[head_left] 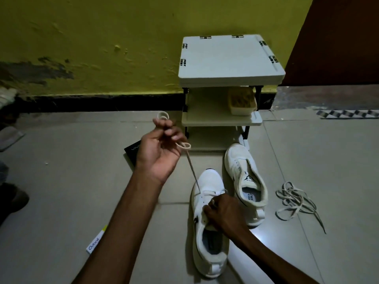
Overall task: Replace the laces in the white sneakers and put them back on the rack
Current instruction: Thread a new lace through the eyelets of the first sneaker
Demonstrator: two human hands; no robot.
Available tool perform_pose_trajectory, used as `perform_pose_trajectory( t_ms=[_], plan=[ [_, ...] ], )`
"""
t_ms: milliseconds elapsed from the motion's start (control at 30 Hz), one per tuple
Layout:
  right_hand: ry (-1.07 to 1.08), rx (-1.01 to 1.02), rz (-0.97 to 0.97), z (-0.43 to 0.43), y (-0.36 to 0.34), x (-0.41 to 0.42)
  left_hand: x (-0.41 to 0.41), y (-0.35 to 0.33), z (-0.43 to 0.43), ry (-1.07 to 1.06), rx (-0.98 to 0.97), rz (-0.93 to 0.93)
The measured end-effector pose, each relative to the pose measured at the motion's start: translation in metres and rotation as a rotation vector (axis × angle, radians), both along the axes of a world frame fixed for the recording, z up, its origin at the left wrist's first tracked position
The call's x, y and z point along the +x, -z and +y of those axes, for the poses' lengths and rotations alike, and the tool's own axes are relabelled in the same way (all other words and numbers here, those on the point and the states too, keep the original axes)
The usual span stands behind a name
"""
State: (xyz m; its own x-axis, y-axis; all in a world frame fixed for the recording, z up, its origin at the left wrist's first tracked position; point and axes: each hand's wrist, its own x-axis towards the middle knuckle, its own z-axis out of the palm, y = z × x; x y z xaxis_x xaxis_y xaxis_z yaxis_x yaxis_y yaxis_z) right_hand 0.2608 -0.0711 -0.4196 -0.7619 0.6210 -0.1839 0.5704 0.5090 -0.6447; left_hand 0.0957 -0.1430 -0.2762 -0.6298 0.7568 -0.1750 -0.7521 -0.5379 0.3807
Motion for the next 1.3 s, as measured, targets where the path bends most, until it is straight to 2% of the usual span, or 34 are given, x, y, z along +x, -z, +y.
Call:
perform_pose_trajectory(
  t_ms=[100,167,200,267,333,367,400,433,533,600,667,700,767,833,1000,1300],
  plan=[
    [0.015,-0.042,0.007,0.0,0.0,0.001,0.006,-0.011,0.006,0.066,0.032,0.022],
    [0.013,-0.055,0.01,-0.001,0.0,0.001,0.012,0.006,0.01,0.094,-0.122,0.091],
    [0.012,-0.05,0.017,-0.001,0.0,0.001,0.014,0.017,0.012,0.113,-0.274,0.162],
    [0.014,-0.049,0.031,0.001,0.001,0.001,0.017,0.045,0.01,0.176,-0.751,0.497],
    [0.008,-0.073,0.025,0.001,0.001,0.001,0.019,0.071,0.004,0.339,-1.293,1.068],
    [-0.001,-0.088,0.025,0.002,-0.001,0.001,0.02,0.082,0.0,0.466,-1.511,1.365],
    [-0.013,-0.111,0.021,0.003,-0.002,0.001,0.022,0.091,-0.005,0.579,-1.683,1.574],
    [-0.031,-0.138,0.014,0.005,-0.005,0.002,0.024,0.096,-0.008,0.661,-1.801,1.675],
    [-0.102,-0.238,-0.059,0.018,-0.021,0.005,0.025,0.105,-0.016,0.753,-1.975,1.726],
    [-0.148,-0.313,-0.035,0.029,-0.032,0.009,0.024,0.102,-0.021,0.61,-1.977,1.795],
    [-0.121,-0.373,0.059,0.038,-0.039,0.011,0.023,0.096,-0.026,0.345,-1.819,1.731],
    [-0.091,-0.408,0.104,0.04,-0.042,0.013,0.024,0.092,-0.027,0.268,-1.653,1.616],
    [-0.052,-0.382,0.143,0.045,-0.047,0.011,0.03,0.083,-0.025,0.296,-1.227,1.278],
    [-0.05,-0.321,0.142,0.05,-0.053,0.007,0.039,0.078,-0.019,0.331,-0.983,1.095],
    [-0.166,-0.167,0.071,0.052,-0.066,-0.003,0.054,0.075,-0.002,0.223,-0.906,1.256],
    [-0.183,-0.143,0.023,0.051,-0.074,-0.009,0.059,0.081,0.006,0.056,-0.989,1.406]
  ],
)
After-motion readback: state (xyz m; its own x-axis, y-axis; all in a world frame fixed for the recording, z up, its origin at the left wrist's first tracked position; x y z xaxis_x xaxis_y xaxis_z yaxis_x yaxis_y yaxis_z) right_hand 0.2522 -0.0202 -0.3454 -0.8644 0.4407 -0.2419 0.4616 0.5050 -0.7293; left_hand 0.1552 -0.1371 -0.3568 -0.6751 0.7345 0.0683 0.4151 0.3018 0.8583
